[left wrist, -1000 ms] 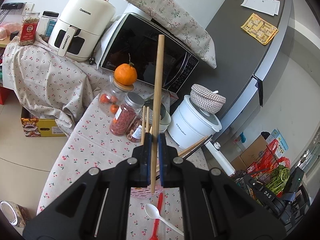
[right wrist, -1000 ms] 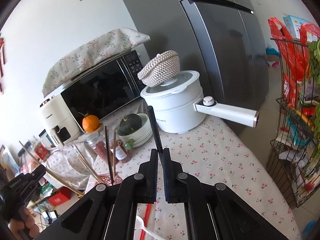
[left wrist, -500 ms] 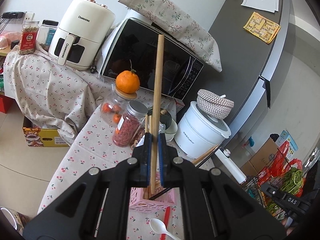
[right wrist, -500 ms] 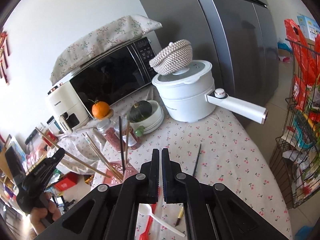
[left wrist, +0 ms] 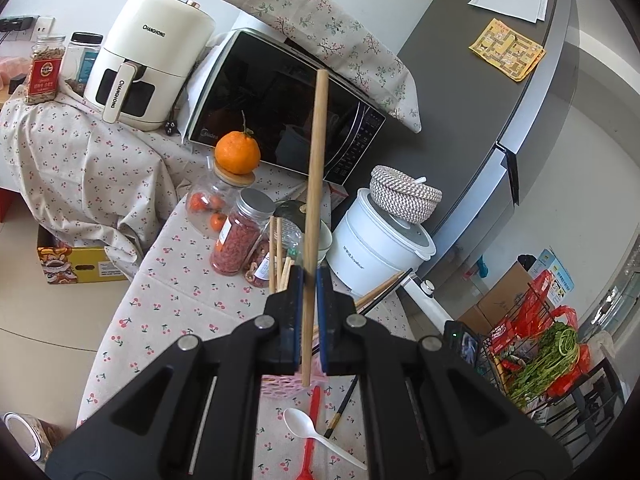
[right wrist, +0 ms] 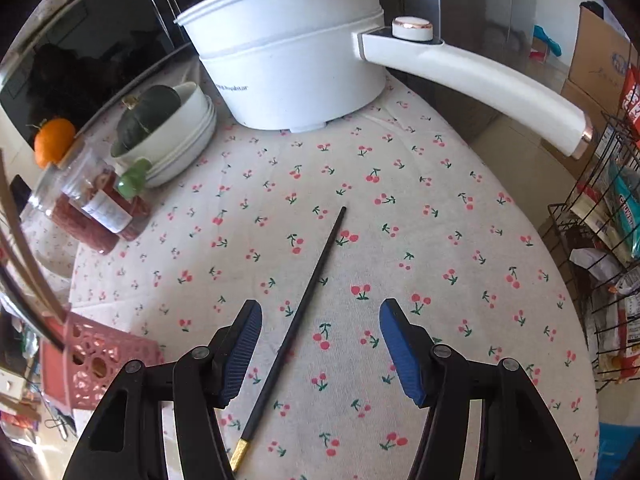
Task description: Organize utensils
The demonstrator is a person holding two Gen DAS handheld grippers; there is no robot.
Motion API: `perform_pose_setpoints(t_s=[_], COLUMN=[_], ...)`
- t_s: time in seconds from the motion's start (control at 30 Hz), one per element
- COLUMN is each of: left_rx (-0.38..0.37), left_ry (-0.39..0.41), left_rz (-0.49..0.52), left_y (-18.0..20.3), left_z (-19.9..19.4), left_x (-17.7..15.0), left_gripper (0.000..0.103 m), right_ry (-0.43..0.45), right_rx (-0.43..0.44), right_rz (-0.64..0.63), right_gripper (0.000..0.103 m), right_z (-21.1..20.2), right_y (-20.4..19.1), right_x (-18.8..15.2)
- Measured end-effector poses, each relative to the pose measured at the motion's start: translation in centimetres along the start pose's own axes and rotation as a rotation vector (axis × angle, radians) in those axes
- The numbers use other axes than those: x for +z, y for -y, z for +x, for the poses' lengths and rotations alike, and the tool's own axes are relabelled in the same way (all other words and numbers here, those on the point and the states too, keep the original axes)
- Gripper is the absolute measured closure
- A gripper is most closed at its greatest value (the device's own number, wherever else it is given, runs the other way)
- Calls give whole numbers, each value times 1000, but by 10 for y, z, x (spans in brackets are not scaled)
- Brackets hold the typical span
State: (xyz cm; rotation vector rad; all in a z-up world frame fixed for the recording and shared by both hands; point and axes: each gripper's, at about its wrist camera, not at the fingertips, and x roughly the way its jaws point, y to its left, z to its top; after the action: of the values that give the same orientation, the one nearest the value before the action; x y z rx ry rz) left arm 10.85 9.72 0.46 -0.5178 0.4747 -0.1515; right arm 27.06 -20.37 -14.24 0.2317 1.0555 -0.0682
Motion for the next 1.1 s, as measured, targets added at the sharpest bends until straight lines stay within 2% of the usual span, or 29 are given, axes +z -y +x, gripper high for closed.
perform_pose_setpoints(t_s=[0.13,0.17,0.23,0.3,0.33,0.43,0.53,0.83,1.1], left_rx=[9,9,10,10,10,7,8,8,2], left_ry=[-21,-27,-39,-46,-49,-56,-62,-67,-51], left_rz=[28,31,36,42,43,50,67,87,132], left_y=[1,1,1,2,3,6,9,16,26], left_z=[4,5,7,8,8,9,10,11,8], left_x=[-3,-4,-6,-7,-8,-10,-13,-18,-22], left_gripper=[96,96,96,96,96,96,96,96,96], right_ry=[-52,-19,-16,-23,-28,-41,-14,180,334], right_rx=[-61,-92,-130,-93,-95,-33,17,150,240], right_rz=[-7,-28,-80,-119,-134,-116,-105,-107,-127], right_gripper=[48,50,73,91,93,97,98,98,98], right_z=[34,35,37,37,37,34,18,-89,-168], right_y=[-9,-14,-23,-29,-31,-26,-19,-23,-29], right_x=[-3,-4,-6,-8,-9,-13,-18,-24,-45])
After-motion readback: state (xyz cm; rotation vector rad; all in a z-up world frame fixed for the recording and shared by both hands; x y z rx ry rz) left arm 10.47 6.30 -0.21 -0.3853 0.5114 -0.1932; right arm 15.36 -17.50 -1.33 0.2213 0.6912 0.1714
